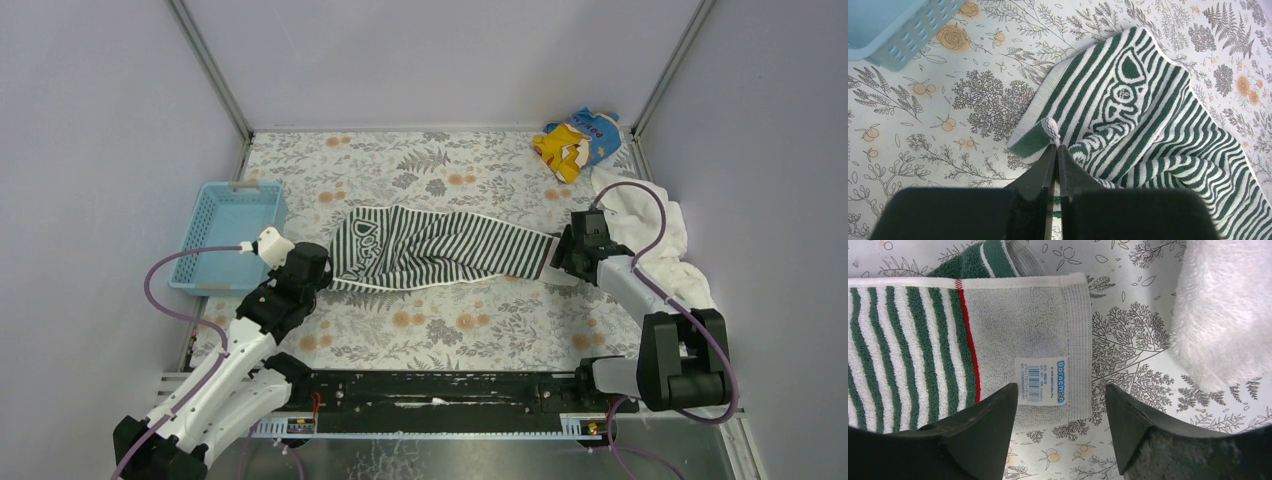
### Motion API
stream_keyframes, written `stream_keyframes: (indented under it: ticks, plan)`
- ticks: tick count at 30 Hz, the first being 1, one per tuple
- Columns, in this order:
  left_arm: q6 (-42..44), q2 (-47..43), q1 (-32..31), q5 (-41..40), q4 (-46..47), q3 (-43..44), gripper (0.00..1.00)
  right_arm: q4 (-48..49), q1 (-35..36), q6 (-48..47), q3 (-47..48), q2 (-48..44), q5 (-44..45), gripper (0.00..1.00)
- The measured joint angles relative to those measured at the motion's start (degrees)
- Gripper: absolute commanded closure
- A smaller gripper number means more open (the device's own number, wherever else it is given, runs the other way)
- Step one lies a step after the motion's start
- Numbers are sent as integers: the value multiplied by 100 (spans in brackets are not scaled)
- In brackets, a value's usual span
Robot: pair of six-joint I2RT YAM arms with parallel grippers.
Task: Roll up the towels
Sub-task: Flatten out the towel at the center of the board.
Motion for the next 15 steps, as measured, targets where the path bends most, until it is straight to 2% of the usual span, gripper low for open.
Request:
stream_keyframes:
  ticks: [6,9,12,13,14,15]
  plan:
    - [42,-33,0,0,0,0,100,125,-105,2,-2,260,-223,31]
    - [50,-79,0,-2,0,0,100,129,-144,13,-2,448,-352,40]
    - [57,-116,0,-2,0,2,100,164,-175,28,-2,566,-485,60]
    - [57,-116,0,-2,-2,2,100,179,-179,26,-2,575,-516,68]
    - [57,-120,0,-2,-4,2,100,188,-184,22,-2,577,-529,82]
    - [57,-133,0,-2,-7,4,100,190,-190,2,11,577,-581,85]
